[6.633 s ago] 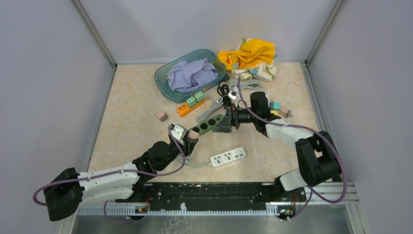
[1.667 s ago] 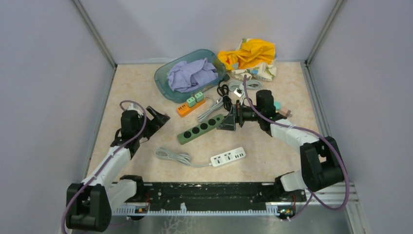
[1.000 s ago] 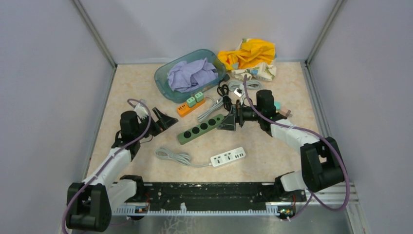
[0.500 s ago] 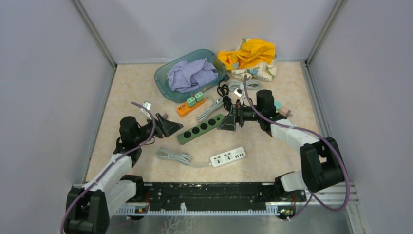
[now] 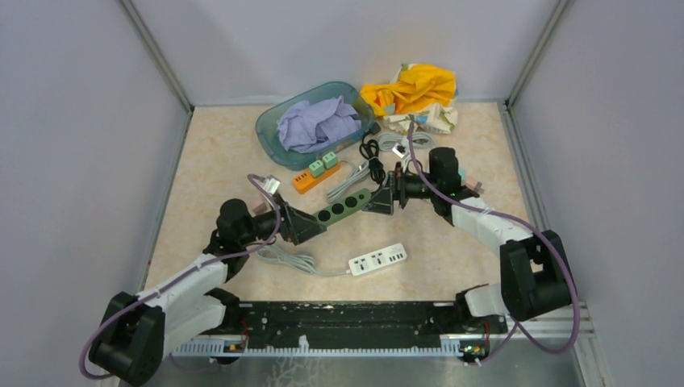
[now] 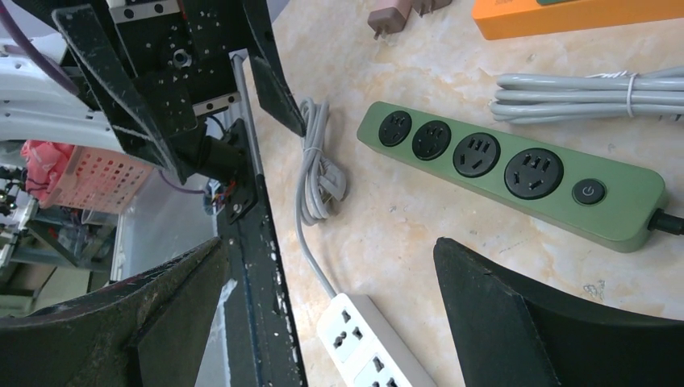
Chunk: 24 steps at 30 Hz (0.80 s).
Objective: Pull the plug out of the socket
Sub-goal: Pick up the socket from the center of the board.
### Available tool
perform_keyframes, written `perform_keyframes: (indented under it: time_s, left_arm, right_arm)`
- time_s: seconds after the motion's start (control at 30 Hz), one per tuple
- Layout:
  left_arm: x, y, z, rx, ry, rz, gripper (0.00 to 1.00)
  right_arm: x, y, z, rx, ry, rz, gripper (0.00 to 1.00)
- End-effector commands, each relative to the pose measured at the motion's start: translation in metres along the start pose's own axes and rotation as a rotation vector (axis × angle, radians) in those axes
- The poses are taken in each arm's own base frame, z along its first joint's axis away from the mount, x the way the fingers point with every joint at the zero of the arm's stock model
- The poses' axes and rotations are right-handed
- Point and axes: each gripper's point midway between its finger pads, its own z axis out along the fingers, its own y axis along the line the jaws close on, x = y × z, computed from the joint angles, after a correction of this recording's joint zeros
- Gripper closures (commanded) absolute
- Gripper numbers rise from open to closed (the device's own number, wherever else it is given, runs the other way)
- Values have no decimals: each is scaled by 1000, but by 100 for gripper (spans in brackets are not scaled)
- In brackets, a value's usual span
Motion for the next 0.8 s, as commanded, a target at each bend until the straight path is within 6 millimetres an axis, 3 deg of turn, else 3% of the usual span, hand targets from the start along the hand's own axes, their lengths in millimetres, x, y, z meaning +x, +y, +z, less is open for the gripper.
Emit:
perform_keyframes:
  time_s: [0.0,0.47,0.77]
  left_arm:
    - [1,-12,11,55,-7,94,0]
    - [31,-32,33,128,75,166,0]
    - [53,-30,47,88,164,232,0]
  right_arm:
    - [-33,12,-8,-4,-61,-115,1]
    - [-37,8,-14,19,-76,-126,1]
    - [-41,4,-19,42,-91,-130,1]
